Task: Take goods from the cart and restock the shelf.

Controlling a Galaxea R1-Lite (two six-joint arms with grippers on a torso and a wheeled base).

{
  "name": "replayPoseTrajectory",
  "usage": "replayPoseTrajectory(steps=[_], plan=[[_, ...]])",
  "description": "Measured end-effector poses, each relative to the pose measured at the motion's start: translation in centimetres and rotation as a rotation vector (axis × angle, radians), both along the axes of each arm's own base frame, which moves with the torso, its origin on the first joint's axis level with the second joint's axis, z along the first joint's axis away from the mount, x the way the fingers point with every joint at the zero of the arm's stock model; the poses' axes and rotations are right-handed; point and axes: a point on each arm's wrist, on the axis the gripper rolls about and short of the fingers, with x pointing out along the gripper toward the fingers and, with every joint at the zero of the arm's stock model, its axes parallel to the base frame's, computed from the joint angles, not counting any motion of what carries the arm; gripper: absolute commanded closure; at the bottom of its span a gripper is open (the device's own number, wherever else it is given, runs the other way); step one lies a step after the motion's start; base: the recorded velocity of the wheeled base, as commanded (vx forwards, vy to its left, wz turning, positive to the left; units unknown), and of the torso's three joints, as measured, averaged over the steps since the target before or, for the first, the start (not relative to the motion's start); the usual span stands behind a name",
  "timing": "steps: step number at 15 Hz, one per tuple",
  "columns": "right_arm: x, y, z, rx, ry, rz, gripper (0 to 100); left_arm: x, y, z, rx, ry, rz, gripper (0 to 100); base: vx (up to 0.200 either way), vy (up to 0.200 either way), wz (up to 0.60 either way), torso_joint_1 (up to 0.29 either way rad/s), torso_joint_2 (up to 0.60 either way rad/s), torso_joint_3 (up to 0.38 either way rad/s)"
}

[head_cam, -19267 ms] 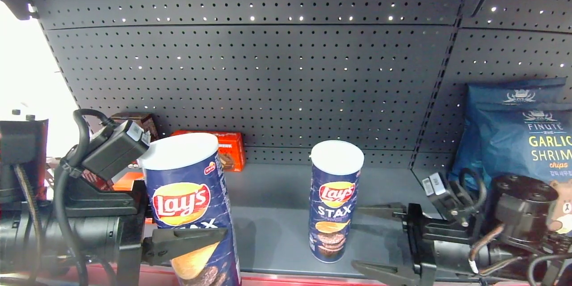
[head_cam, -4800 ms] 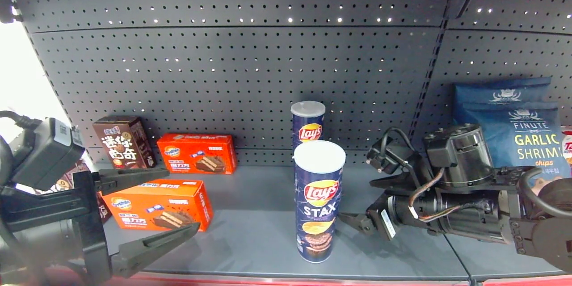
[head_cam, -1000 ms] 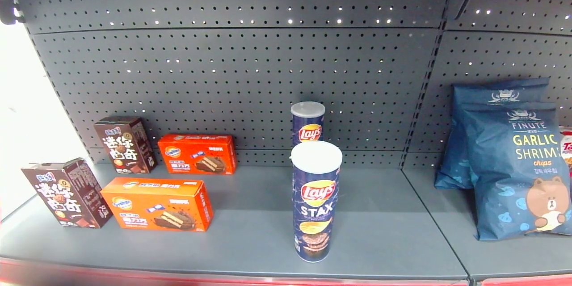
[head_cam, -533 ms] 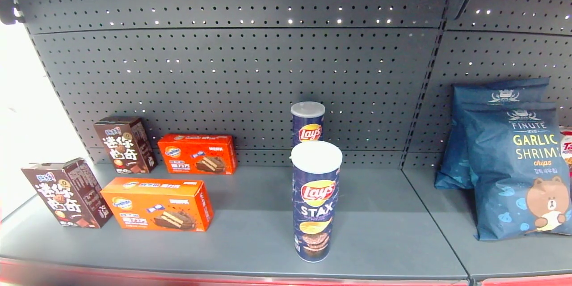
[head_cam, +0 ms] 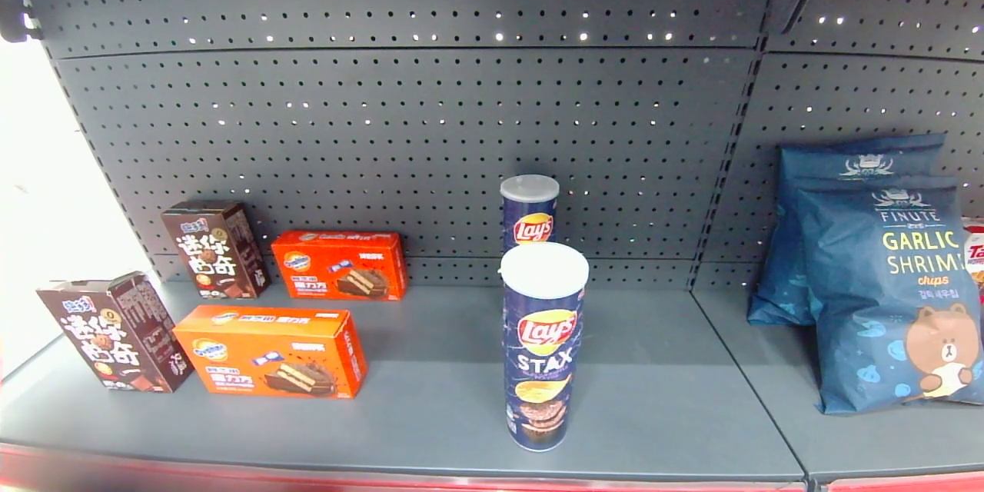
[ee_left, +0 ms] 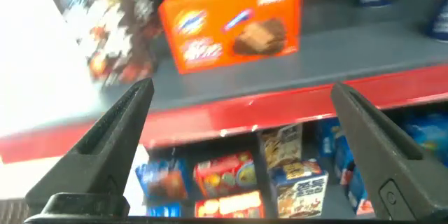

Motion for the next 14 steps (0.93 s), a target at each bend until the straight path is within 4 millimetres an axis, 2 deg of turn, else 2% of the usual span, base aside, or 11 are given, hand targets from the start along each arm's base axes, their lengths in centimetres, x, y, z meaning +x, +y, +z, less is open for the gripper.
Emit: replayPoseTrajectory(steps=[2,7,14], plan=[[0.00,0.00,0.00,0.000,0.000,0.000,0,0.01,0.05,-0.52,-0.069,0.022,0.023,0,0.000,0.000,0.00,0.000,0.00,0.000],[0.00,0.00,0.00,0.000,0.000,0.000,0,-0.01,-0.05,-0.68,0.017,0.013,-0.020,0,0.000,0.000,0.00,0.000,0.00,0.000],[0.03,0.00,0.00,0.001,0.004,0.000,0,-0.01,-0.02,-0.70,-0.050,0.021,-0.009,0,0.000,0.000,0.00,0.000,0.00,0.000]])
